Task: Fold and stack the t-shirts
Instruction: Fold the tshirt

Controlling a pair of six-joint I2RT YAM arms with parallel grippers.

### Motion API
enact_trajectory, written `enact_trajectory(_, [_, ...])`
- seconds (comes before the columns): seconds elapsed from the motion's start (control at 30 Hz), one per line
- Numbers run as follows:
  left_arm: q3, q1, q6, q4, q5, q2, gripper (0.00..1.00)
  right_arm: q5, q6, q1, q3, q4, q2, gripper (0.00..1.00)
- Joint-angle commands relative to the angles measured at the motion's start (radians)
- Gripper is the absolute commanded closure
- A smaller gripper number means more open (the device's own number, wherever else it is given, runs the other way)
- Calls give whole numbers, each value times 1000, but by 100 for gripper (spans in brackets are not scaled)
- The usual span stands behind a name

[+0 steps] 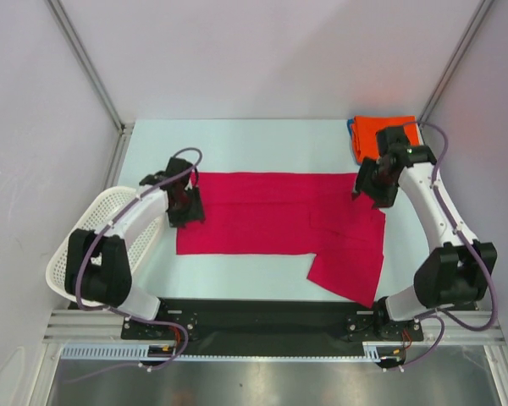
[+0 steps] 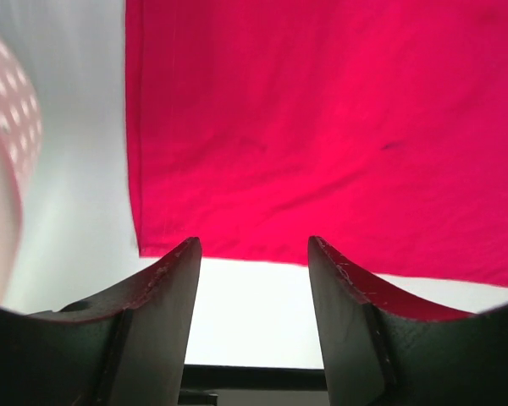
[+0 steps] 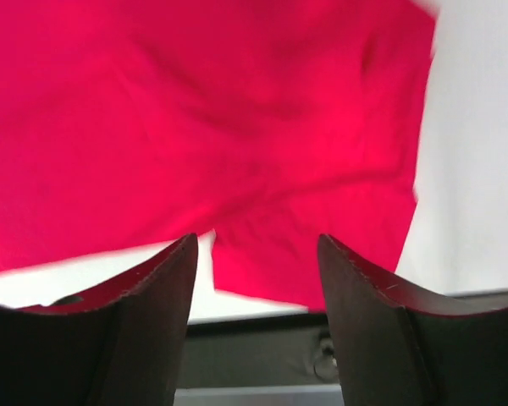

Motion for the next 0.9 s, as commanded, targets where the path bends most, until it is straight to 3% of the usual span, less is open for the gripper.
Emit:
enact_trajectory(0.0, [-133, -43, -66, 64, -74, -128, 41, -71, 44, 17, -147, -17, -121, 38])
enact_trajectory(0.13, [-251, -46, -112, 81, -139, -188, 41, -131, 15, 34, -207, -13, -204, 41])
enact_trajectory(0.4, [-323, -46, -192, 53, -252, -191, 44, -201, 10, 54, -240, -62, -343, 41])
enact_trajectory(0.6, [-350, -37, -201, 136, -275, -130, 47, -261, 27, 54, -298, -77, -400, 43])
enact_trajectory(0.77, [-339, -35, -197, 187, -259, -61, 49, -177, 141, 54, -329, -111, -426, 47])
enact_trajectory(0.87, [-330, -35, -195, 199, -239, -32, 57, -130, 231, 48, -350, -121, -442, 47])
